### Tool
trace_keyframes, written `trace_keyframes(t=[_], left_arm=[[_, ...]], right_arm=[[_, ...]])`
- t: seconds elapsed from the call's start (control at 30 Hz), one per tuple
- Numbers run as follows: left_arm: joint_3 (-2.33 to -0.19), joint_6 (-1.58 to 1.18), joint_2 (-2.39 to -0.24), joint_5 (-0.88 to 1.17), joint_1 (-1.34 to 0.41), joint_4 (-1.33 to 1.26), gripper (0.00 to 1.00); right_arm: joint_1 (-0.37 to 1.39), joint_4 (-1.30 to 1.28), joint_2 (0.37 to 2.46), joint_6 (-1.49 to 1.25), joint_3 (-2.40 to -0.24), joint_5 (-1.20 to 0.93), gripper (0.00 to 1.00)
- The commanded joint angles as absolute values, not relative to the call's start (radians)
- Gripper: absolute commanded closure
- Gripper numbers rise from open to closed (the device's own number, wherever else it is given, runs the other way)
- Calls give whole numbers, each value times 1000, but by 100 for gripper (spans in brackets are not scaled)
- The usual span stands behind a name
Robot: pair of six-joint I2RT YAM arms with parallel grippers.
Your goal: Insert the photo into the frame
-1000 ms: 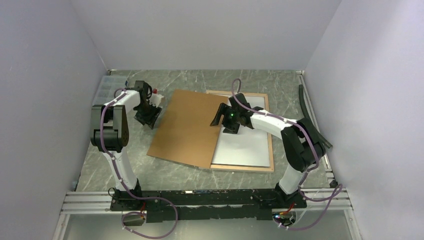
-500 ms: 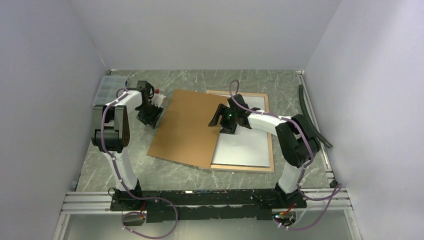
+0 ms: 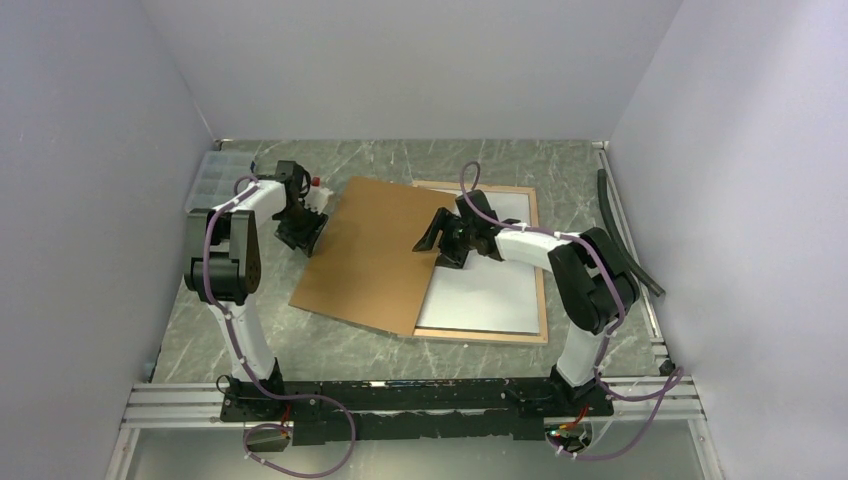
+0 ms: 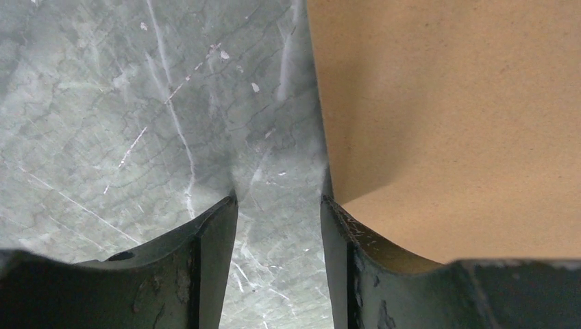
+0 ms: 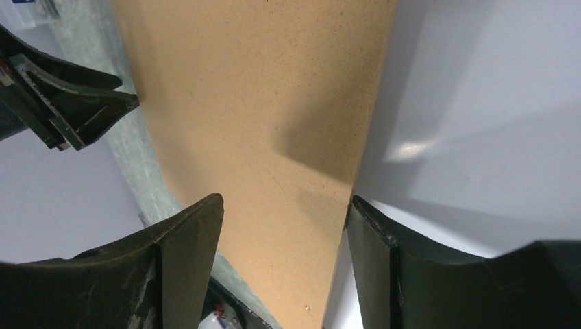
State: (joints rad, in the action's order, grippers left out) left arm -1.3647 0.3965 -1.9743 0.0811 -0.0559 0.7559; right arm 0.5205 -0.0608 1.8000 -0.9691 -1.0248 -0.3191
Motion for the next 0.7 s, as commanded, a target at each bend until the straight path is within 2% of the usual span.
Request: trace_keyframes(t=[0.0, 0.2, 0.33, 0.5, 0.6, 0.67], left_arm=[[-1312, 357, -2092, 186, -98, 697, 46], [-1302, 359, -2096, 198, -116, 692, 47], [-1300, 359, -2092, 208, -123, 693, 47], [-1314, 356, -2082, 232, -124, 709, 48], [-1318, 356, -2066, 246, -123, 714, 48], [-1322, 354, -2048, 256, -123, 721, 48]], right_arm=[[518, 93, 1759, -1041, -1001, -377, 31], [517, 238, 1705, -1131, -946, -428, 34], [530, 391, 1681, -1177, -932, -474, 33], [553, 460, 1690, -1177, -947, -499, 31], [555, 445, 1686, -1183, -938, -480, 35], [555, 417, 1670, -1178, -931, -457, 46]])
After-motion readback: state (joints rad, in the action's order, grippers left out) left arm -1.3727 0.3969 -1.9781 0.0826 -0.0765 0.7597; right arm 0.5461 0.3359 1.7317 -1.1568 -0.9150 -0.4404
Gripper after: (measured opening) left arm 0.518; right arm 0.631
